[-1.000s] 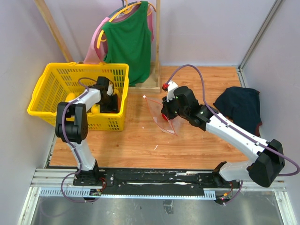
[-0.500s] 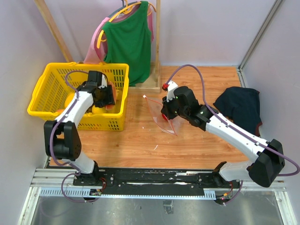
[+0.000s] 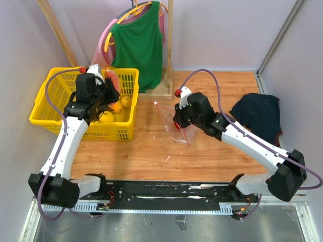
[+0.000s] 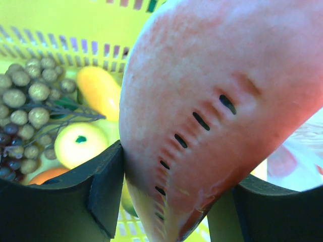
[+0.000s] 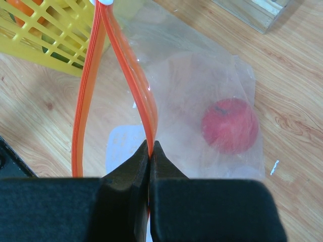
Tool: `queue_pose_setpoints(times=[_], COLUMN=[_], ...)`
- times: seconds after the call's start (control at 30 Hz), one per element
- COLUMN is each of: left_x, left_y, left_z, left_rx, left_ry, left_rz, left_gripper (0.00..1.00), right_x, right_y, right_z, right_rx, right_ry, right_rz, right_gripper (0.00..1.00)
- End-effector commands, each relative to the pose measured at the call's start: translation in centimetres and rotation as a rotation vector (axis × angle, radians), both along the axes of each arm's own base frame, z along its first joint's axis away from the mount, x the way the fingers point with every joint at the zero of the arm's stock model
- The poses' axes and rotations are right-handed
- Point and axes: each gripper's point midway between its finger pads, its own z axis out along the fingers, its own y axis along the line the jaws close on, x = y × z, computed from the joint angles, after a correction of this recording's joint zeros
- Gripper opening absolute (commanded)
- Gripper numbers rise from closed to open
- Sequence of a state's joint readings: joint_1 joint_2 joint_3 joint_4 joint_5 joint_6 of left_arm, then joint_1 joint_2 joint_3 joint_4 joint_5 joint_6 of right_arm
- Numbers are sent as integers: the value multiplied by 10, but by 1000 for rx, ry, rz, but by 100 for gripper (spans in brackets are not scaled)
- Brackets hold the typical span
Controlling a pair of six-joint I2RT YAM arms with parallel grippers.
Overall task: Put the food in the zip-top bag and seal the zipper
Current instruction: Place the fake fruit in the zipper food storage bag.
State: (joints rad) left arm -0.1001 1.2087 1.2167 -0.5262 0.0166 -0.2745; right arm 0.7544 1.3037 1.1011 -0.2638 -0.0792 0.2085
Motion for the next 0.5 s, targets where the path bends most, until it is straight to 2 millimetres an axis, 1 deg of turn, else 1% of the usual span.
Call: queue_pose_setpoints(times=[0.0, 0.1, 0.2, 0.33, 0.47], left_x=[-7, -18, -27, -37, -45], left_y=[-25, -44, -63, -92, -120], left_z=[40, 63, 80, 89, 95], left_rx=[-57, -108, -164, -225, -275], left_ry=[-149, -227, -280, -293, -303], left_rz=[-73, -126, -175, -232, -268], left_gripper=[19, 19, 20, 20, 19], right_x=[2, 2, 2, 3, 8], right_y=[0, 0, 0, 1, -5], right_z=[9, 11, 13, 15, 17], right_rx=[36, 45, 56, 69, 75], right_ry=[-28, -32, -34, -34, -50], right_rz=[-4, -8, -13, -27, -75], right_gripper=[1, 1, 1, 1, 1])
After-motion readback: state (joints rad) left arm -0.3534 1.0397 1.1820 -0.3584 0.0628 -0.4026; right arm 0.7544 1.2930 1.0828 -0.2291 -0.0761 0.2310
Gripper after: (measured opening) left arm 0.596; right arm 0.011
